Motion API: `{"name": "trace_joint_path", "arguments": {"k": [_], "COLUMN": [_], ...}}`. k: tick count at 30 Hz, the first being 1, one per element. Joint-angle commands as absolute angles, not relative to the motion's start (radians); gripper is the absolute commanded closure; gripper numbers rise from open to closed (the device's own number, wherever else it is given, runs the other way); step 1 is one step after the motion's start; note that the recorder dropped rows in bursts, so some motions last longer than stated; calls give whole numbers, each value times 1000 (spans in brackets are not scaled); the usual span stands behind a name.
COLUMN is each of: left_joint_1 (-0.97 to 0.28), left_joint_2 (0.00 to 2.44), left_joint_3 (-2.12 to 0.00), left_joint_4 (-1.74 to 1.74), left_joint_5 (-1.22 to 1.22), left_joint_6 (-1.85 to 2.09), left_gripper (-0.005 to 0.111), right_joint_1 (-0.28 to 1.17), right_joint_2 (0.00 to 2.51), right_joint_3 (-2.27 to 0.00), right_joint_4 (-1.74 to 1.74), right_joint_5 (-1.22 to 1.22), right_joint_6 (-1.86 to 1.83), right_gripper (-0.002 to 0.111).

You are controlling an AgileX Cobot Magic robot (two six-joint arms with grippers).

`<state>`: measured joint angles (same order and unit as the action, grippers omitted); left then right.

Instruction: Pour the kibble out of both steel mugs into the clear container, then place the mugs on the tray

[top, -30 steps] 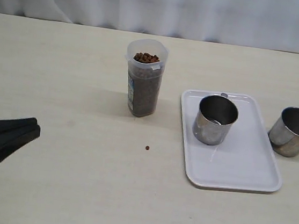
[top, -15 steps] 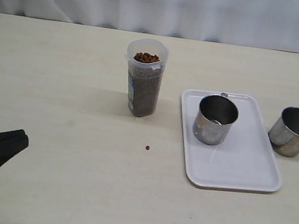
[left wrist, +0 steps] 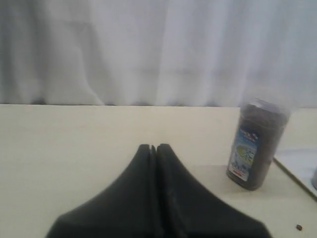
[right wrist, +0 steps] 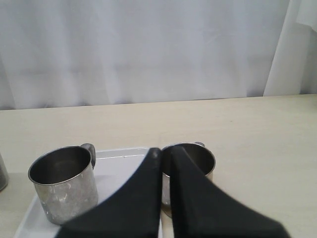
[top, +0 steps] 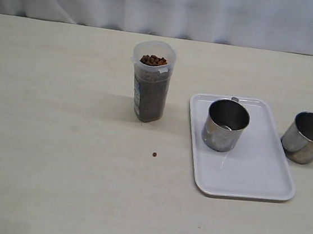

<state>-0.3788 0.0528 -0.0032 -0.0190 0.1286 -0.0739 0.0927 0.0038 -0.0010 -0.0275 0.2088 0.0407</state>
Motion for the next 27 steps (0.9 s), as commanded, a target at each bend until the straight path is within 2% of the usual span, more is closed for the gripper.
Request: {"name": "trace_joint_path", "arguments": {"k": [1,11,16,27], "left_joint_1": [-290,-126,-126,-129], "left_joint_2": [0,0,0,0], "left_joint_3": [0,0,0,0], "left_joint_4": [-69,-107,23,23], "left_joint_5": [195,218,239,233], "left_joint_6": [-83,-83,-63,-63], "left_gripper": [107,107,107,107], "right_joint_1": [95,95,95,95], "right_joint_2": [0,0,0,0], "right_joint_3": [0,0,0,0], "right_joint_4": [-34,-34,-34,-34], "right_joint_5": [200,200,200,200], "right_joint_6": [40,40,40,40], "right_gripper": [104,104,104,104]}}
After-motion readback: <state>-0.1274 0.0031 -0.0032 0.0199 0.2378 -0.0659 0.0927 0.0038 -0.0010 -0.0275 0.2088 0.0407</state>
